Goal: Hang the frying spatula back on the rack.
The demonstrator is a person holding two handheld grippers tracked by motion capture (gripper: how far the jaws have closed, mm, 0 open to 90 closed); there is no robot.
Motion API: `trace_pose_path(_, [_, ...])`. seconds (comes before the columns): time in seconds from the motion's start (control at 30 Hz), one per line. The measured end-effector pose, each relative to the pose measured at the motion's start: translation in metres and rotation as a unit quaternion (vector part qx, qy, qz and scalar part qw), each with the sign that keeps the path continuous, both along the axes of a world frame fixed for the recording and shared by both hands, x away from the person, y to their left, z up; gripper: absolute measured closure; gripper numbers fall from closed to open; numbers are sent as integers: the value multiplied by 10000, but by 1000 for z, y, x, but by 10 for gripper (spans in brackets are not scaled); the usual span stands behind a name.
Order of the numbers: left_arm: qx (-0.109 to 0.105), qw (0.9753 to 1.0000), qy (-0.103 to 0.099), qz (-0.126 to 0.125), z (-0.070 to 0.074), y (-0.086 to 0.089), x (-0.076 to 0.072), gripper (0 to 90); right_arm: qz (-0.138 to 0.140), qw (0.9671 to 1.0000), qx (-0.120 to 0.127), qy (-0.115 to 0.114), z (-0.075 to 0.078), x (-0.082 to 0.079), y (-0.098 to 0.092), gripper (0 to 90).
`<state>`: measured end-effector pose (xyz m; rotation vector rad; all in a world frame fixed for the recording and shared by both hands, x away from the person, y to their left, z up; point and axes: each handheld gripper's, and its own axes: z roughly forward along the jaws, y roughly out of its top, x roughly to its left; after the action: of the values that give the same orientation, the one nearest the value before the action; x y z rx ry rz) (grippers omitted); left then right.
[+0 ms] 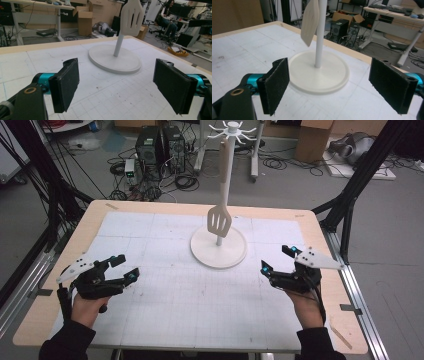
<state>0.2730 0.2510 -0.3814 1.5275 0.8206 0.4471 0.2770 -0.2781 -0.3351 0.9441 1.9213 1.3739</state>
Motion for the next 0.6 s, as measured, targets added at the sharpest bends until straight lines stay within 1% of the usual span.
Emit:
trace_pose_path(0.03, [27, 10000, -5, 4, 0, 0, 0, 215, -46, 10000, 12, 19, -4, -4, -2, 157])
trace_pose_path(0.1, [38, 10000, -13, 15, -1, -1, 0, 216, -46, 9999, 54, 79, -11, -11, -5, 157])
trace_pose_path(0.17, [53, 10000, -11, 34, -1, -1, -1, 216, -121, 9999, 10, 97, -19, -18, -8, 157])
trace_pose_path(0.2, [54, 10000, -19, 42, -1, -1, -1, 216, -165, 9998, -7, 103, -22, -21, -10, 157])
trace_pose_path(0.27, [18, 10000, 5, 46, -2, -2, -1, 216, -200, 9997, 43, 133, -28, -27, -14, 157])
trace_pose_path(0.3, [22, 10000, -2, 51, -2, -2, -1, 216, -230, 9996, 90, 166, -29, -30, -16, 157])
trace_pose_path(0.37, [74, 10000, -19, 48, -2, -2, -2, 216, -298, 9994, 142, 125, -31, -34, -19, 157])
trace_pose_path(0.43, [64, 10000, -12, 45, -2, -2, -2, 216, -354, 9991, 215, 125, -32, -37, -22, 157])
trace_pose_path(0.5, [60, 10000, -2, 56, -2, -2, -3, 216, -396, 9990, 168, 111, -32, -39, -23, 157])
trace_pose_path(0.53, [101, 9999, -2, 58, -1, -2, -3, 217, -427, 9989, 184, 97, -32, -39, -24, 157])
trace_pose_path(0.6, [86, 9999, 7, 75, -2, -2, -4, 219, -452, 9988, 150, 112, -32, -39, -25, 157])
